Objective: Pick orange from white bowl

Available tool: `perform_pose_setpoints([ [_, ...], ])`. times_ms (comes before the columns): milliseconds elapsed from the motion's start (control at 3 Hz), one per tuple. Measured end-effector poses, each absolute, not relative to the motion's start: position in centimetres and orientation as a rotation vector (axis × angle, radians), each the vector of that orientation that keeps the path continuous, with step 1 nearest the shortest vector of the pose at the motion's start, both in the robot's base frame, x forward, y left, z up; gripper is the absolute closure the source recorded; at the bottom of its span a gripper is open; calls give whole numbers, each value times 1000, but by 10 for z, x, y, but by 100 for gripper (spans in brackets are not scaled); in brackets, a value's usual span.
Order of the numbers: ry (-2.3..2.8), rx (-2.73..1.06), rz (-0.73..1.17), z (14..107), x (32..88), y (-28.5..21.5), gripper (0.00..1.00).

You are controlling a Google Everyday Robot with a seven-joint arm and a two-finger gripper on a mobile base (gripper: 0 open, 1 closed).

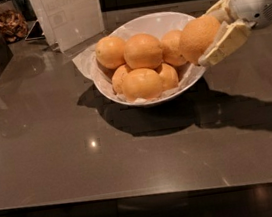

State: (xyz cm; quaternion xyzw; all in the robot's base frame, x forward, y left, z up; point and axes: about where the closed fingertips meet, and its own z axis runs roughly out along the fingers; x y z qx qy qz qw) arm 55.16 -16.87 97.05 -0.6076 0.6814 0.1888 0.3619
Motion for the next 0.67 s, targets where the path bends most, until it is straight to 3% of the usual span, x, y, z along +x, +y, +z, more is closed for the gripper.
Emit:
perform_pose_setpoints([
  [667,1729,-1513,522,975,533,-180,100],
])
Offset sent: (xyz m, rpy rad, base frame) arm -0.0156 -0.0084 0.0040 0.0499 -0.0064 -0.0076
